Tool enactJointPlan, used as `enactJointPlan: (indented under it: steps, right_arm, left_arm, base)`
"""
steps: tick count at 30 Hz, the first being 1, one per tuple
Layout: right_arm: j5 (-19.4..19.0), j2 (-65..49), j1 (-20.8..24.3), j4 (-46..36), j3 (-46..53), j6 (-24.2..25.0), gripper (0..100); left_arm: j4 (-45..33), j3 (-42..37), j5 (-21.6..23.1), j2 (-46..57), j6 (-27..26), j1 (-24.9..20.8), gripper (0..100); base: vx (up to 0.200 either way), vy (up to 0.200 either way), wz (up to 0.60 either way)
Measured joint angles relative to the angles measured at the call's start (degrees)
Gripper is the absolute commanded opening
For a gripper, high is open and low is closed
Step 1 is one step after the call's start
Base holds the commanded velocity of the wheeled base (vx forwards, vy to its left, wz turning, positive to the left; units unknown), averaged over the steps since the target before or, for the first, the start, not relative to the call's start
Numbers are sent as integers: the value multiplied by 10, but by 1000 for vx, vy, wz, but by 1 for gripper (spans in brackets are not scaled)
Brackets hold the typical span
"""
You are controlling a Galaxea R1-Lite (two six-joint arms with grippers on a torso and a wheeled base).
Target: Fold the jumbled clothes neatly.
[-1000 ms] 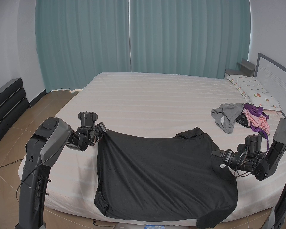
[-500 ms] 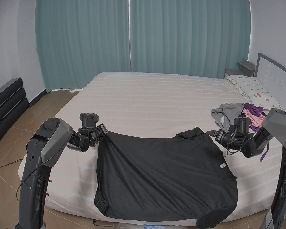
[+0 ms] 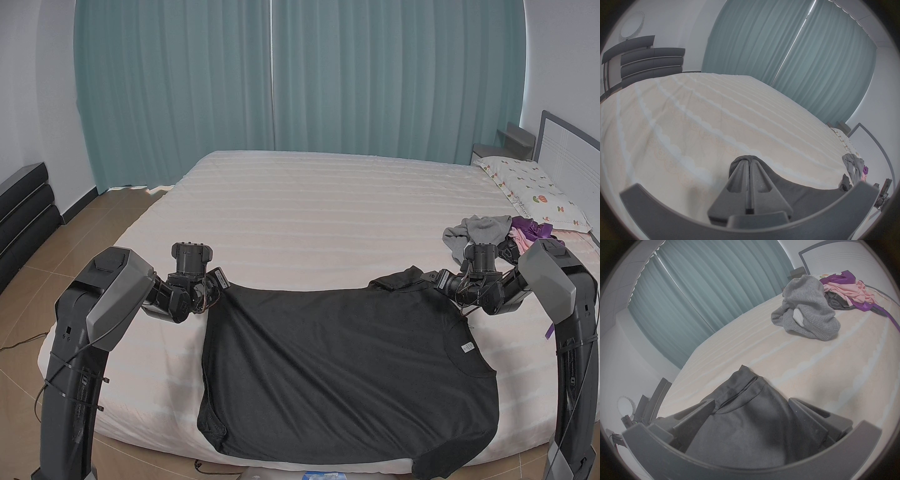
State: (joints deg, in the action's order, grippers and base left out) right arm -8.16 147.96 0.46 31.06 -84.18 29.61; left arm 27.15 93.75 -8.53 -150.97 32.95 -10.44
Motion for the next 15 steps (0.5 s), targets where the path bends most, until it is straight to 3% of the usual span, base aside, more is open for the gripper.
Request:
enactJointPlan:
  steps: [15]
  right_arm:
    - [-3, 33, -19, -3, -26, 10, 100]
  left_arm:
    - [-16, -9, 0, 12, 7, -11, 0]
  base:
    - [0, 0, 0]
